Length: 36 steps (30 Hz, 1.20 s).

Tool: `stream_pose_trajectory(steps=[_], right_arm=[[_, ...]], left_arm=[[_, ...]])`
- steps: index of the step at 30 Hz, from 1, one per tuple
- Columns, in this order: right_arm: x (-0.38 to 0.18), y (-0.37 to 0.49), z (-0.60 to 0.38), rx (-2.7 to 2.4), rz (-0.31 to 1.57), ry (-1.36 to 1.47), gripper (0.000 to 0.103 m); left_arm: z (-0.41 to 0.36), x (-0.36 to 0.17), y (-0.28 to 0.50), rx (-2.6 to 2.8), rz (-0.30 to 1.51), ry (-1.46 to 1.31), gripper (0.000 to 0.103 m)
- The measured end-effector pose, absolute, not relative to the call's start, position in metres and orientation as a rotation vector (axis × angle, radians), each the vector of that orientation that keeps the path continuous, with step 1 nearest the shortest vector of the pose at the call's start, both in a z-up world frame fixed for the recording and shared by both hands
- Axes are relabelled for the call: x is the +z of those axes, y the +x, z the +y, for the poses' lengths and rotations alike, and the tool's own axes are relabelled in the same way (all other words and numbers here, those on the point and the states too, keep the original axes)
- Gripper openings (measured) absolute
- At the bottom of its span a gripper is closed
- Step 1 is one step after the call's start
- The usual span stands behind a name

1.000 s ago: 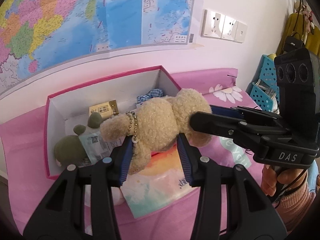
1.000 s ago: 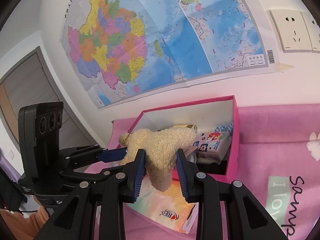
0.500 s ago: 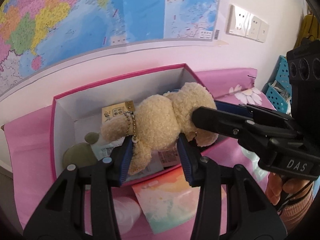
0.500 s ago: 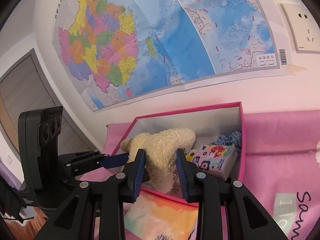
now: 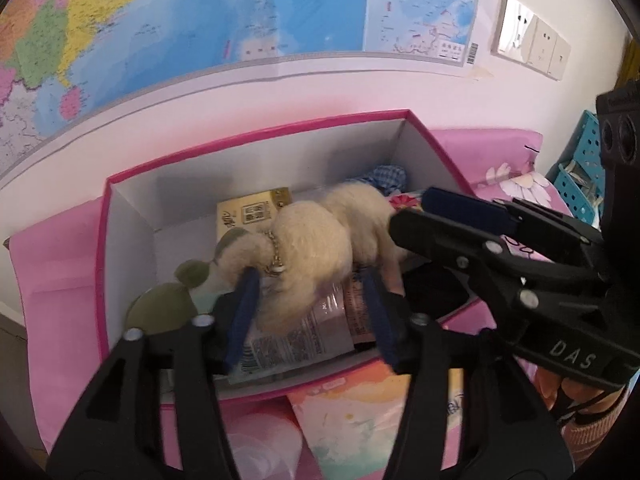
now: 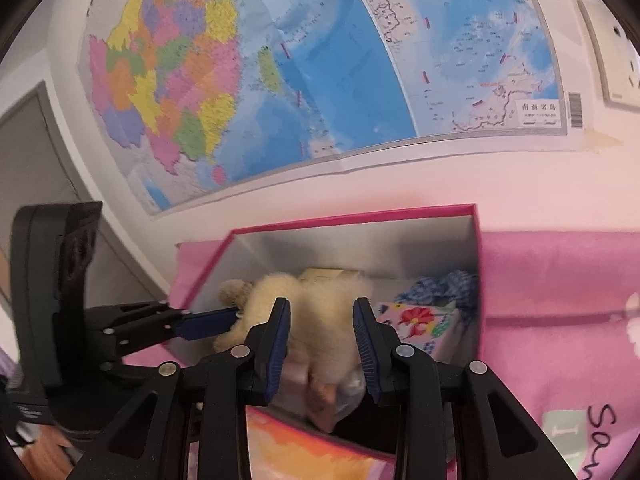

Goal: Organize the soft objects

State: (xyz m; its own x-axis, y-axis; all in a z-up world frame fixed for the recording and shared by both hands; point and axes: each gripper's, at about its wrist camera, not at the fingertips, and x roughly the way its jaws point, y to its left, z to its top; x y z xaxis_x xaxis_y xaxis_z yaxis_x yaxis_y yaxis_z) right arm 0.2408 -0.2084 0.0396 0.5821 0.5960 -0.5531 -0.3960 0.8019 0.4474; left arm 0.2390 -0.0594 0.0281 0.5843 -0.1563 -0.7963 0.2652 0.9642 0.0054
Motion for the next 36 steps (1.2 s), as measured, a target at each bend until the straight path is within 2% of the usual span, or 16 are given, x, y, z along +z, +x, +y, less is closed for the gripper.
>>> stream_pose_trajectory(steps=[4,9,11,14,17,20,24,36], right_arm=[[0.037,0.236,-0.209,0.573,0.75,0.257,0.043],[0.043,0.219,-0.219,0.566,0.723,0.247,0.051],[0.049,0.207,-0.224,0.581,0.705,0.244,0.054],[0.057,0.186,-0.226,0.587,0.672,0.216,0.066],[0.062,0.16,-0.227,0.609,0.645,0.187,0.073],[0.059,0.13,-0.226,0.621,0.637,0.161,0.083],[0.047,0.099,-0.22,0.608,0.652,0.111,0.089],[0.02,0.04,-0.211,0.568,0.709,0.082,0.091]], left_arm=[[-0.051,0.031,0.231,-0.219,0.879,0.124,0.061],[-0.035,0.044,0.207,-0.181,0.782,0.109,0.08],[-0.029,0.05,0.192,-0.178,0.737,0.101,0.085],[-0.019,0.056,0.168,-0.186,0.69,0.068,0.087],[-0.011,0.058,0.14,-0.183,0.64,0.04,0.102],[-0.008,0.052,0.115,-0.16,0.619,0.03,0.102],[-0.009,0.033,0.094,-0.118,0.663,0.018,0.102],[-0.005,0.0,0.045,-0.03,0.716,0.031,0.102]])
